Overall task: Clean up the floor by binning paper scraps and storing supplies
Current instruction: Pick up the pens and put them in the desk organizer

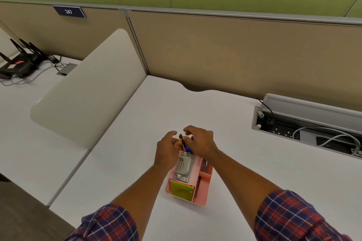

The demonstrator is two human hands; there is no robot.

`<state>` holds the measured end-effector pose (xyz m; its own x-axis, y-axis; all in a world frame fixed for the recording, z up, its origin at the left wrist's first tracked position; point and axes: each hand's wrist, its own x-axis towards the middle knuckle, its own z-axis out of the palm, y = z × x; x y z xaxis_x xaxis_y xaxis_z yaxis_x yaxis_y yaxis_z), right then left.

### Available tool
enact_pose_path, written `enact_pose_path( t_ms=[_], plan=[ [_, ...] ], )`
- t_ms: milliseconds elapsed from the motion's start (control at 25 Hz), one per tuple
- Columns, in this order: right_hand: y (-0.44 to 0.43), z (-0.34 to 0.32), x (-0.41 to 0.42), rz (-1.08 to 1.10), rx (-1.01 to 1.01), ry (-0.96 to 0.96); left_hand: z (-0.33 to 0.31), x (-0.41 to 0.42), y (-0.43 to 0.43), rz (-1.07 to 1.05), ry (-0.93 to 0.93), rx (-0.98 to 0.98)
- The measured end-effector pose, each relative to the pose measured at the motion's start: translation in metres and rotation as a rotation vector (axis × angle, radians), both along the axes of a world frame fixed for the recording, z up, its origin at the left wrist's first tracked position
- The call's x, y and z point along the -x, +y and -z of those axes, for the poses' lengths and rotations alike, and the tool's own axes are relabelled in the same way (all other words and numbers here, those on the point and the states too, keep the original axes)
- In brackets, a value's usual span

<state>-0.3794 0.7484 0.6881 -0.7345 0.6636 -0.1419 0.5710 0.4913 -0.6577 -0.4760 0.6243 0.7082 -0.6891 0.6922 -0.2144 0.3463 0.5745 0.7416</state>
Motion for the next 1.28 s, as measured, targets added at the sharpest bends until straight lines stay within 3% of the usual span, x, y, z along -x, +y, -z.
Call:
enact_pose_path(
  t_ms=[280,560,880,1120,1280],
  plan=[
    [-0.022,-0.009,-0.045,0.281,-0.097,0.034,-0.01,-0.007,-0.029,-0.043,0.023,0.048],
    [-0.095,-0.026,-0.122,0.331,-0.202,-0.104,-0.027,-0.038,-0.097,0.04,0.16,0.124],
    [-0.237,-0.037,-0.197,0.311,-0.269,-0.249,-0.033,-0.118,-0.221,0.29,0.253,0.048],
    [-0.36,-0.029,-0.268,0.347,-0.34,-0.315,-0.009,-0.178,-0.315,0.44,0.366,0.119],
    [-0.424,-0.018,-0.328,0.395,-0.31,-0.364,0.009,-0.228,-0.363,0.551,0.326,0.069]
  ],
)
